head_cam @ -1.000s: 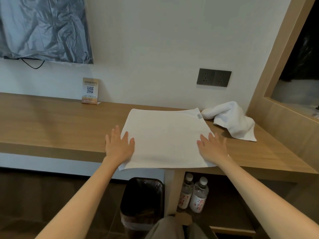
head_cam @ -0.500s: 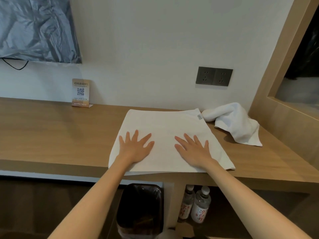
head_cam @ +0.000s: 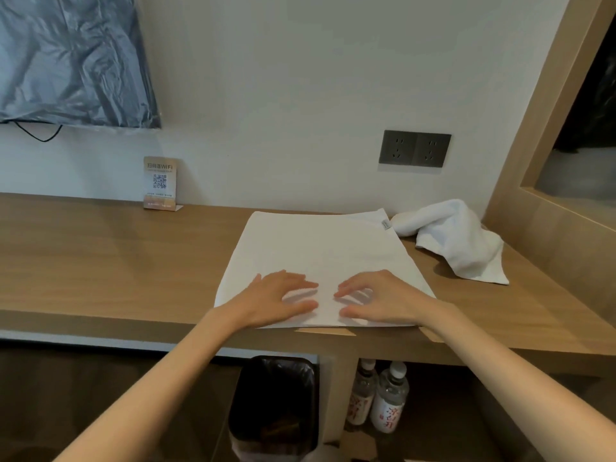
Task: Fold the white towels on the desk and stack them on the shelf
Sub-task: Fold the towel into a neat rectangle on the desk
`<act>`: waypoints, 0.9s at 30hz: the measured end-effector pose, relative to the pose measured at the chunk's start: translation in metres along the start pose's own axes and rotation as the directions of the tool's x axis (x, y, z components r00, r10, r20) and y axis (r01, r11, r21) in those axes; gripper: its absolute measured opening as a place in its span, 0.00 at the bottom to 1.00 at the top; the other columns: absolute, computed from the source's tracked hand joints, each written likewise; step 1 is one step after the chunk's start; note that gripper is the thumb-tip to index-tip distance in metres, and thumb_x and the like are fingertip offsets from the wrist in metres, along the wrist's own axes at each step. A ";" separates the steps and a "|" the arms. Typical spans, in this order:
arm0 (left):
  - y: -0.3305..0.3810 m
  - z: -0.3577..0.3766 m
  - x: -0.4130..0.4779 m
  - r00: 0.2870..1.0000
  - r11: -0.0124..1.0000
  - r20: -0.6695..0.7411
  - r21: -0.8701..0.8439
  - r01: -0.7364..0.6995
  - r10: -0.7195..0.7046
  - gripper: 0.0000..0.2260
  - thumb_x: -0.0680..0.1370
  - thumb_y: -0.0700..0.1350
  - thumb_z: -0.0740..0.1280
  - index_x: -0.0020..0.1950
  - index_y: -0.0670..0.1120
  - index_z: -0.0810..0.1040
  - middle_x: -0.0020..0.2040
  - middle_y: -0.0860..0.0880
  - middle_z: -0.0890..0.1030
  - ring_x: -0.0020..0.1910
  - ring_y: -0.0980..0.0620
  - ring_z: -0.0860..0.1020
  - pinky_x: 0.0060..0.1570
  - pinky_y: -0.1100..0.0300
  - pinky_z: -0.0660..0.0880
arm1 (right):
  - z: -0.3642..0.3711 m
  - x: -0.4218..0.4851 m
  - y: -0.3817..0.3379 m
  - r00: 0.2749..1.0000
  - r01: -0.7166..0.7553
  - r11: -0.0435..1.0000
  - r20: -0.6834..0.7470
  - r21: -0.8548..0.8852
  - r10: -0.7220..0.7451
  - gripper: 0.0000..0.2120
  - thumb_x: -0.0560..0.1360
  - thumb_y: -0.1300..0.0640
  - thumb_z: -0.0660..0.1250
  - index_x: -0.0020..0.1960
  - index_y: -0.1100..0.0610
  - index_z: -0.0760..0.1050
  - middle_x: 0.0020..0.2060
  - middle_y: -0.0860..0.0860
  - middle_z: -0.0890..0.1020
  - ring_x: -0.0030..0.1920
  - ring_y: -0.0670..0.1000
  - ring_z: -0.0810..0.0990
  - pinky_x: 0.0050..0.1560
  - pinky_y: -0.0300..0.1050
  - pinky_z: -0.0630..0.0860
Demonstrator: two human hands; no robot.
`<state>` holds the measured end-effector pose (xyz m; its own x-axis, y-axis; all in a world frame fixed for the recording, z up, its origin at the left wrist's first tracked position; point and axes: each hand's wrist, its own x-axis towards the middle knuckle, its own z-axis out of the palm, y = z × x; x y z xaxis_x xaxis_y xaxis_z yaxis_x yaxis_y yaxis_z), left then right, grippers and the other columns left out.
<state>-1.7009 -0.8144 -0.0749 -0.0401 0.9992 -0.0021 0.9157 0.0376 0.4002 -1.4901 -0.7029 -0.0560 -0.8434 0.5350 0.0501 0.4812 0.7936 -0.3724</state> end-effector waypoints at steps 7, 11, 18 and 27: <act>0.015 -0.001 -0.027 0.990 0.960 0.089 0.250 -0.125 0.106 0.24 0.77 0.59 0.61 0.73 0.63 0.61 0.76 0.59 0.59 0.75 0.56 0.57 0.72 0.56 0.58 | -0.008 -0.033 -0.010 0.991 0.083 0.938 0.126 -0.336 -0.043 0.21 0.75 0.51 0.62 0.68 0.45 0.71 0.68 0.41 0.73 0.68 0.45 0.70 0.65 0.45 0.69; 0.010 -0.004 -0.034 0.991 0.937 0.101 0.330 -0.115 0.086 0.25 0.77 0.55 0.60 0.74 0.63 0.58 0.76 0.60 0.59 0.74 0.57 0.60 0.71 0.55 0.62 | -0.008 -0.036 -0.007 0.987 0.063 0.870 0.162 -0.489 0.020 0.22 0.77 0.58 0.59 0.70 0.49 0.68 0.69 0.46 0.71 0.68 0.52 0.69 0.64 0.52 0.70; 0.010 -0.010 -0.041 0.996 0.902 0.067 0.426 -0.075 0.051 0.26 0.77 0.47 0.60 0.74 0.60 0.60 0.75 0.56 0.64 0.72 0.53 0.66 0.70 0.56 0.63 | -0.001 -0.032 0.005 1.000 -0.020 0.870 0.006 -0.492 0.027 0.16 0.77 0.63 0.56 0.63 0.53 0.68 0.56 0.52 0.78 0.56 0.54 0.75 0.48 0.47 0.69; -0.016 -0.006 -0.047 0.933 0.948 -0.347 0.319 0.024 0.094 0.14 0.81 0.47 0.58 0.65 0.56 0.73 0.62 0.55 0.79 0.60 0.52 0.77 0.51 0.59 0.72 | 0.025 -0.028 0.020 0.910 -0.090 0.712 -0.348 -0.697 -0.225 0.19 0.63 0.65 0.73 0.50 0.58 0.69 0.38 0.54 0.76 0.32 0.54 0.74 0.27 0.44 0.60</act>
<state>-1.7160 -0.8616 -0.0753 -0.0906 0.9309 0.3539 0.9942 0.0637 0.0870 -1.4628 -0.7097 -0.0881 -0.7928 0.4090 0.4519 0.5850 0.7187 0.3759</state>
